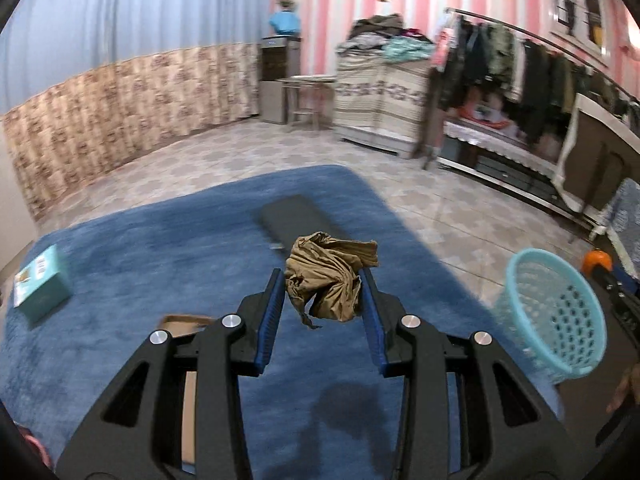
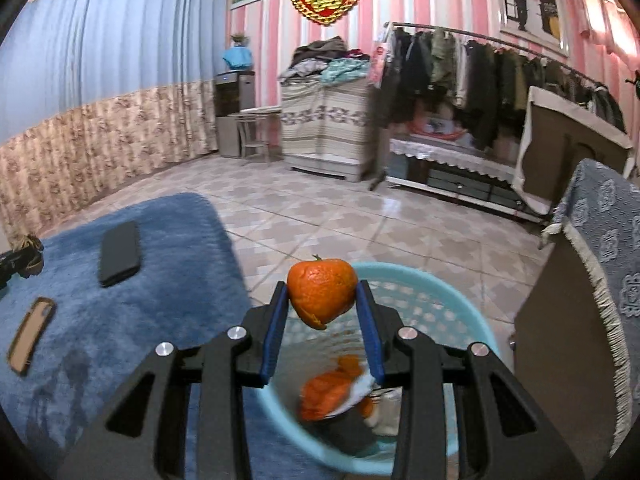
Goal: Collect trash
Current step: 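Carry the pouch and orange over the blue basket with both tools, then open the right tool to drop the orange while the left tool releases the pouch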
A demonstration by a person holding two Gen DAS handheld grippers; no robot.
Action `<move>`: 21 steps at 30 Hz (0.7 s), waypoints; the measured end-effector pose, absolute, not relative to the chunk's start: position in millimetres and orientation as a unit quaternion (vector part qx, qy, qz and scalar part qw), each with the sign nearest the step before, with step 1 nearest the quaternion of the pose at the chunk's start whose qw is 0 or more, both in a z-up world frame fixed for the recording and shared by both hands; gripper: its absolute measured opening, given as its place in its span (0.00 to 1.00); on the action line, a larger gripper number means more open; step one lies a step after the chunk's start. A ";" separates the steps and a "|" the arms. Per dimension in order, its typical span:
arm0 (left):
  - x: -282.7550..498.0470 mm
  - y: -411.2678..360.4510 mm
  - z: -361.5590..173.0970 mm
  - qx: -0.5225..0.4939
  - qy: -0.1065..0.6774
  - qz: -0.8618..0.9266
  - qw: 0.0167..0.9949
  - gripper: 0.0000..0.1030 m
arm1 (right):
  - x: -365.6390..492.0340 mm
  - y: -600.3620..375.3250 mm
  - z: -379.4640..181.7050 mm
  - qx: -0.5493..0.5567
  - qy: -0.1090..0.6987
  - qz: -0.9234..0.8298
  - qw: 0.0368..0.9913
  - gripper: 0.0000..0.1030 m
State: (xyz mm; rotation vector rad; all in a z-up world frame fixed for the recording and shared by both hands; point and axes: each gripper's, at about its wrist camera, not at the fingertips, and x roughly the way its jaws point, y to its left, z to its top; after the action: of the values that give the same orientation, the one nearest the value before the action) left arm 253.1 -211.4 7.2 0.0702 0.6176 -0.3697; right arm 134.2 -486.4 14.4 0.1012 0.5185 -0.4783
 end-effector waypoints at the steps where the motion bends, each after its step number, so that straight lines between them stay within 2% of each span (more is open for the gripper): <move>1: 250.1 -223.2 6.4 0.037 0.302 -0.190 0.933 0.35 | 133.9 -492.1 13.8 0.047 0.255 -0.238 0.936 0.34; 21: 218.7 -410.0 -27.0 0.107 0.310 -0.339 0.882 0.36 | 114.2 -563.3 -9.9 0.073 0.270 -0.296 0.913 0.34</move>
State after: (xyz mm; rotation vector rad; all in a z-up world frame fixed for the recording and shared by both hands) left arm 218.7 -410.0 -27.0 0.2226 0.6460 -0.7056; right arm 114.2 -563.3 -9.9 0.1504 0.5559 -0.6092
